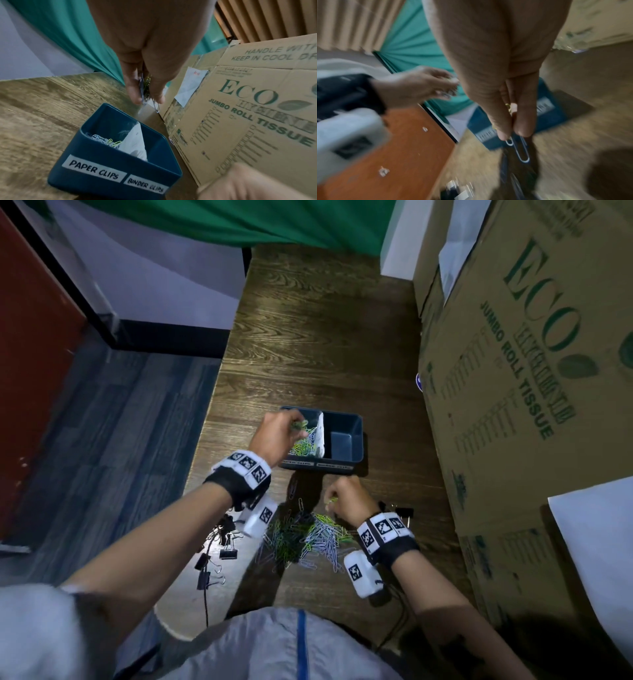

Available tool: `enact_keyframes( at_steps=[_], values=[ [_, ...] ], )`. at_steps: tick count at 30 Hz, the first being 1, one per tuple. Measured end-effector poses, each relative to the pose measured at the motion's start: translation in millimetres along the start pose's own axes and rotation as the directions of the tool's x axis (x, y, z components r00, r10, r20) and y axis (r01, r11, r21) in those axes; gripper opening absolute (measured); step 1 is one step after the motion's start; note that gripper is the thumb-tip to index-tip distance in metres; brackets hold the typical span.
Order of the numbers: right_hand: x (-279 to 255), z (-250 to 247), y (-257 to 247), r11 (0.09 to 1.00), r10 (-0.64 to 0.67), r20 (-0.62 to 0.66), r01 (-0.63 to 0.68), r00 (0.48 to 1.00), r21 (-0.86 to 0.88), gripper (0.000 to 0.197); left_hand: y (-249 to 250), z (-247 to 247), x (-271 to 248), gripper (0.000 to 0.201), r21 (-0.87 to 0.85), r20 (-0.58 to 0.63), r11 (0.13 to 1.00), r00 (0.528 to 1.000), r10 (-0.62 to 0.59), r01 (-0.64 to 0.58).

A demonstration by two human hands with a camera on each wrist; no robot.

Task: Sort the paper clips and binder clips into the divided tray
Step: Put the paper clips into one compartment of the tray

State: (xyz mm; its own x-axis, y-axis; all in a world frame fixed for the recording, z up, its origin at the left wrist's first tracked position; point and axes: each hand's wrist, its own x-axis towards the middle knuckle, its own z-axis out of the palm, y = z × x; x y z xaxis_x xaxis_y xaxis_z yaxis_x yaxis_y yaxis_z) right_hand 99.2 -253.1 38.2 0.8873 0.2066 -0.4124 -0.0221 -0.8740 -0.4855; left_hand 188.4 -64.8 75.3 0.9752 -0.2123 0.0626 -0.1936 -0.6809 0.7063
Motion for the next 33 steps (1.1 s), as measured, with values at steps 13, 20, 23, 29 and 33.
enact_keyframes(
  at_steps=[13,20,23,29,33],
  values=[
    [71.9,-78.1,-62.0,0.995,-0.018,-0.283,0.045,0.959,0.09,0.013,-52.1,50.2,-74.8,0.02,0.307,0.144,0.946,0.977,-0.158,0.107],
    [60.7,-50.4,-45.6,0.993,0.038,-0.228,-0.011,0.973,0.119,0.015,-62.1,87.4,-88.5,0.083,0.488,0.532,0.873,0.79,-0.305,0.008],
    [31.7,-19.9,-23.6,0.998,0.02,0.004,-0.021,1.0,0.067,0.019,-62.4,98.4,-89.3,0.086,0.519,0.582,0.854,0.749,-0.316,-0.043],
    [-20.2,44.1,44.8,0.946,0.315,0.376,-0.255,0.871,-0.202,0.108,-67.8,107.5,-119.6,0.089,0.492,0.679,0.842,0.703,-0.212,-0.221],
    [-38.5,74.8,58.0,0.942,0.27,0.322,-0.18,0.908,-0.282,0.117,-73.4,108.1,-140.8,0.096,0.498,0.687,0.802,0.715,-0.132,-0.33]
  ],
)
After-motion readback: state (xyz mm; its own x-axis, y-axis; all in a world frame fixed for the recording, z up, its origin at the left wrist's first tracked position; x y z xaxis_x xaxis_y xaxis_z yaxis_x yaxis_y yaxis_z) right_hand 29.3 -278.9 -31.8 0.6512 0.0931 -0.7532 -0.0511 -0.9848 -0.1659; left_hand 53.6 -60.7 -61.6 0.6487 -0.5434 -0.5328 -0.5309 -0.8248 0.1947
